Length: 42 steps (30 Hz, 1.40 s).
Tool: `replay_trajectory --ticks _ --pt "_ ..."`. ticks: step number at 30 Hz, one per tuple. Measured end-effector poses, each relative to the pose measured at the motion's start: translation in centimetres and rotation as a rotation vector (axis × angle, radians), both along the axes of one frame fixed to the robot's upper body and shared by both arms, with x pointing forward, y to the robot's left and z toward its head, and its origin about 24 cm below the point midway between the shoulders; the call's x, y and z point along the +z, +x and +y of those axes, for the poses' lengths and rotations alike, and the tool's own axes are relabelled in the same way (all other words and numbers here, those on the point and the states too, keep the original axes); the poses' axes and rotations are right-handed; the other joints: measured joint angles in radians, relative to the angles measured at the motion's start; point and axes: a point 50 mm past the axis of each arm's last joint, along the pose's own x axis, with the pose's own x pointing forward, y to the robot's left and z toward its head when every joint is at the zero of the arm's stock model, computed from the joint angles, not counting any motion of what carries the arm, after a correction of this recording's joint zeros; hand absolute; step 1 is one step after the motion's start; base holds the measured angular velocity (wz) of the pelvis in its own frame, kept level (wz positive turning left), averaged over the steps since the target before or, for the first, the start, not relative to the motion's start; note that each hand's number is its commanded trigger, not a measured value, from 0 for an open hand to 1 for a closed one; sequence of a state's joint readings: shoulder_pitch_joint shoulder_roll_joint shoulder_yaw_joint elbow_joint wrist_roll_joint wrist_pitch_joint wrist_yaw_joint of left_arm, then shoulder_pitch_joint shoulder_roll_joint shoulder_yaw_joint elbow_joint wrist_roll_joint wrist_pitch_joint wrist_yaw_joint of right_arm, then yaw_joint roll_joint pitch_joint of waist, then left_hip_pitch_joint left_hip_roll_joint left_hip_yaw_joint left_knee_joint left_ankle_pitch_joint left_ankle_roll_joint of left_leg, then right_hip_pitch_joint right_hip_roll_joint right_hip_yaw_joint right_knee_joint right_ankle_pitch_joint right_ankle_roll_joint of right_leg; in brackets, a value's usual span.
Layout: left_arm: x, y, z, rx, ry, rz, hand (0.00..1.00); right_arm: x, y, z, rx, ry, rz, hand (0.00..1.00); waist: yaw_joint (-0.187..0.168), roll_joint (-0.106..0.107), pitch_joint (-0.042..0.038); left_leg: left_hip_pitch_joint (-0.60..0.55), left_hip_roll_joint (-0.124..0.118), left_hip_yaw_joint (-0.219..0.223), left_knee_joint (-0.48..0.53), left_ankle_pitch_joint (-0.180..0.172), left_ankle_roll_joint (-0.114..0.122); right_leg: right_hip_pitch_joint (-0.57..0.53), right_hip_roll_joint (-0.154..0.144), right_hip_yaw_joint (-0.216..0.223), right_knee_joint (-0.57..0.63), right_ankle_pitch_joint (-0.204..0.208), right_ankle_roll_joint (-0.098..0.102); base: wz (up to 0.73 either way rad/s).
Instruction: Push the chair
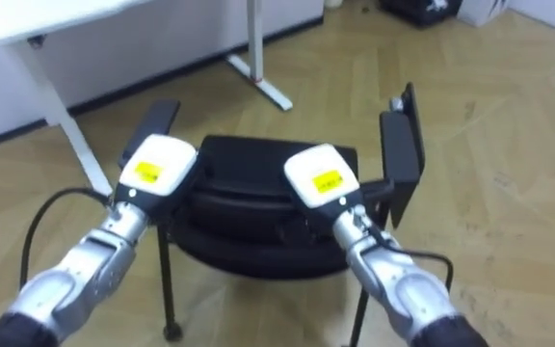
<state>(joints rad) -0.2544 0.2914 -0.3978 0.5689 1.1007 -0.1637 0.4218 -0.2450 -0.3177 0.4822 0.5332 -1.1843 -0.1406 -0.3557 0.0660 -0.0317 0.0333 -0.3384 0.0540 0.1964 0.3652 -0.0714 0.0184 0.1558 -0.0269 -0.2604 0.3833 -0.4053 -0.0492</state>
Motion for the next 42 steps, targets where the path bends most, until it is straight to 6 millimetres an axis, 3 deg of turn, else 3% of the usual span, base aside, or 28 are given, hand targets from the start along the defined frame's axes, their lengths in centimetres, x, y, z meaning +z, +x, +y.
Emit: replay_trajectory --ticks 2,4,6,7,8,9,11,12,13,14,17,19,21,23,25,27,28,30,31,32,33,34,35,36,38,40,42 --pt "0.3 -0.2 -0.1 -0.009 -0.004 -0.025 1.00 -0.2 -0.6 -0.2 -0.007 0.015 -0.015 1.00 0.015 -0.018 -0.0210 0.010 -0.011 0.040 -0.021 0.066 0.038 0.006 -0.019 0.015 -0.007 -0.022 0.022 -0.13" --pt "0.7 -0.2 0.1 -0.013 -0.005 -0.047 1.00 0.0 -0.6 -0.1 -0.011 0.023 -0.038 1.00 0.021 -0.045 -0.0217 0.018 -0.039 0.049 -0.017 0.062 0.051 0.012 -0.048 0.028 -0.004 -0.036 0.042 -0.20" --pt "1.0 -0.1 0.1 -0.014 -0.006 -0.056 1.00 0.3 -0.4 0.0 -0.010 0.015 -0.062 1.00 0.029 -0.054 -0.0242 0.019 -0.071 0.051 0.016 0.043 0.078 0.017 -0.082 0.034 0.013 -0.053 0.066 -0.35" --pt "1.1 0.0 0.1 -0.011 -0.010 -0.053 1.00 0.5 -0.2 0.0 -0.008 0.003 -0.079 1.00 0.032 -0.057 -0.0252 0.025 -0.095 0.043 0.036 0.024 0.102 0.015 -0.114 0.004 0.061 -0.070 0.089 -0.39" --pt "1.2 0.3 0.1 -0.009 -0.009 -0.052 1.00 0.7 0.1 0.0 -0.002 -0.014 -0.091 1.00 0.046 -0.047 -0.0185 0.036 -0.113 0.034 0.052 0.005 0.115 -0.018 -0.151 -0.022 0.174 -0.070 0.096 -0.43" --pt "1.2 0.4 0.1 -0.008 -0.006 -0.049 1.00 0.8 0.4 0.1 0.003 -0.018 -0.097 1.00 0.050 -0.042 -0.0160 0.043 -0.123 0.023 0.054 -0.003 0.118 -0.047 -0.170 -0.026 0.251 -0.055 0.095 -0.36" --pt "1.1 0.6 0.2 -0.006 0.001 -0.040 1.00 0.5 0.5 0.2 0.000 -0.018 -0.081 1.00 0.040 -0.037 -0.0070 0.083 -0.145 -0.015 0.055 -0.026 0.130 -0.135 -0.224 -0.027 0.500 0.095 0.084 0.10" --pt "1.0 0.5 0.2 -0.007 0.001 -0.036 1.00 0.3 0.3 0.2 -0.002 -0.014 -0.071 1.00 0.038 -0.029 -0.0024 0.096 -0.148 -0.025 0.055 -0.035 0.132 -0.150 -0.231 -0.027 0.537 0.139 0.083 0.32" --pt "0.8 0.5 0.3 -0.014 0.002 -0.029 1.00 0.0 0.1 0.2 -0.007 -0.008 -0.054 1.00 0.038 -0.028 -0.0013 0.117 -0.149 -0.045 0.056 -0.052 0.135 -0.174 -0.235 -0.018 0.596 0.225 0.078 0.20" --pt "0.9 0.5 0.3 -0.019 0.007 -0.033 1.00 -0.1 0.1 0.3 -0.006 -0.004 -0.052 1.00 0.039 -0.022 -0.0009 0.123 -0.155 -0.077 0.057 -0.064 0.139 -0.212 -0.232 -0.003 0.644 0.245 0.079 0.12" --pt "1.4 0.9 0.5 -0.020 0.014 -0.053 1.00 0.5 0.6 0.5 0.000 0.000 -0.077 1.00 0.043 0.001 0.0092 0.131 -0.156 -0.136 0.049 -0.070 0.140 -0.329 -0.215 -0.009 0.684 0.194 0.086 0.11" --pt "1.3 0.9 0.9 -0.017 0.023 -0.051 1.00 0.4 0.5 0.9 0.002 0.005 -0.073 1.00 0.044 0.014 0.0090 0.159 -0.157 -0.188 0.028 -0.076 0.135 -0.435 -0.172 -0.014 0.581 0.165 0.091 0.29" --pt "1.3 0.8 1.0 -0.016 0.031 -0.049 1.00 0.3 0.4 1.2 0.006 0.009 -0.067 1.00 0.037 0.012 0.0079 0.176 -0.160 -0.217 0.034 -0.096 0.131 -0.491 -0.131 -0.006 0.427 0.167 0.088 0.48" --pt "1.0 0.6 1.1 -0.018 0.038 -0.036 1.00 0.0 0.2 1.2 0.016 0.008 -0.054 1.00 0.016 0.006 0.0038 0.209 -0.178 -0.255 0.040 -0.126 0.125 -0.518 -0.102 0.018 0.140 0.213 0.074 0.65" --pt "0.5 0.2 1.2 -0.012 0.035 -0.023 1.00 -0.2 0.1 1.1 0.026 0.004 -0.042 1.00 0.009 -0.004 -0.0041 0.233 -0.190 -0.270 0.063 -0.166 0.121 -0.512 -0.091 0.041 -0.017 0.262 0.079 0.51" --pt "0.0 -0.3 1.2 0.000 0.022 -0.004 1.00 -0.4 0.0 1.2 0.037 -0.001 -0.018 1.00 -0.008 -0.006 -0.0092 0.265 -0.194 -0.289 0.095 -0.216 0.111 -0.490 -0.094 0.054 -0.081 0.301 0.076 0.52" --pt "-0.1 -0.5 1.2 0.005 0.011 0.003 1.00 -0.4 -0.1 1.1 0.043 -0.004 -0.011 1.00 -0.009 -0.004 -0.0126 0.281 -0.193 -0.311 0.122 -0.254 0.103 -0.483 -0.091 0.065 -0.063 0.341 0.070 0.39" --pt "-0.2 -0.4 1.0 0.009 0.006 0.002 1.00 -0.3 0.0 0.9 0.044 -0.008 -0.013 1.00 -0.009 -0.002 -0.0187 0.302 -0.174 -0.344 0.154 -0.306 0.084 -0.478 -0.075 0.067 0.007 0.352 0.063 0.58" --pt "-0.2 -0.4 1.1 0.016 0.001 -0.008 1.00 -0.1 0.1 1.0 0.045 -0.009 -0.015 1.00 -0.008 -0.002 -0.0205 0.321 -0.142 -0.333 0.161 -0.337 0.060 -0.478 -0.066 0.062 0.058 0.340 0.048 0.73" --pt "-0.1 -0.4 1.2 0.023 -0.004 -0.017 1.00 0.1 0.4 1.1 0.048 -0.011 -0.020 1.00 -0.010 -0.002 -0.0219 0.336 -0.093 -0.304 0.179 -0.369 0.033 -0.477 -0.043 0.063 0.112 0.303 0.021 0.61" --pt "-0.1 -0.3 1.1 0.026 -0.007 -0.018 1.00 0.2 0.5 1.0 0.046 -0.012 -0.020 1.00 -0.009 -0.005 -0.0212 0.342 -0.066 -0.281 0.194 -0.387 0.015 -0.472 -0.026 0.062 0.131 0.287 0.006 0.61" --pt "-0.1 -0.1 1.0 0.030 -0.012 -0.018 1.00 0.3 0.6 0.9 0.036 -0.014 -0.018 1.00 -0.003 0.006 -0.0229 0.347 -0.016 -0.239 0.250 -0.403 -0.013 -0.456 0.014 0.066 0.158 0.260 -0.026 0.61" --pt "0.1 0.1 0.7 0.029 -0.017 -0.025 1.00 0.4 0.9 0.8 0.029 -0.019 -0.014 1.00 -0.001 0.006 -0.0180 0.323 0.027 -0.199 0.354 -0.394 -0.023 -0.435 0.041 0.068 0.180 0.229 -0.049 0.56" --pt "0.1 0.2 0.7 0.030 -0.017 -0.025 1.00 0.4 1.0 0.8 0.027 -0.021 -0.010 1.00 0.000 0.008 -0.0188 0.306 0.045 -0.192 0.411 -0.378 -0.033 -0.425 0.052 0.071 0.192 0.214 -0.057 0.47" --pt "0.1 0.2 0.6 0.032 -0.022 -0.023 1.00 0.3 1.1 0.7 0.023 -0.017 -0.003 1.00 0.029 -0.003 -0.0127 0.238 0.099 -0.173 0.606 -0.269 -0.070 -0.386 0.078 0.067 0.225 0.155 -0.090 0.17" --pt "-0.1 0.1 0.6 0.035 -0.026 -0.022 1.00 0.3 1.1 0.6 0.023 -0.018 0.000 1.00 0.035 -0.011 -0.0094 0.205 0.114 -0.174 0.674 -0.192 -0.074 -0.354 0.077 0.047 0.225 0.134 -0.109 0.27" --pt "0.0 0.2 0.5 0.036 -0.030 -0.032 1.00 0.4 1.2 0.5 0.022 -0.016 -0.007 1.00 0.040 -0.030 -0.0010 0.173 0.112 -0.167 0.676 -0.188 -0.076 -0.329 0.062 0.028 0.223 0.109 -0.116 0.39"
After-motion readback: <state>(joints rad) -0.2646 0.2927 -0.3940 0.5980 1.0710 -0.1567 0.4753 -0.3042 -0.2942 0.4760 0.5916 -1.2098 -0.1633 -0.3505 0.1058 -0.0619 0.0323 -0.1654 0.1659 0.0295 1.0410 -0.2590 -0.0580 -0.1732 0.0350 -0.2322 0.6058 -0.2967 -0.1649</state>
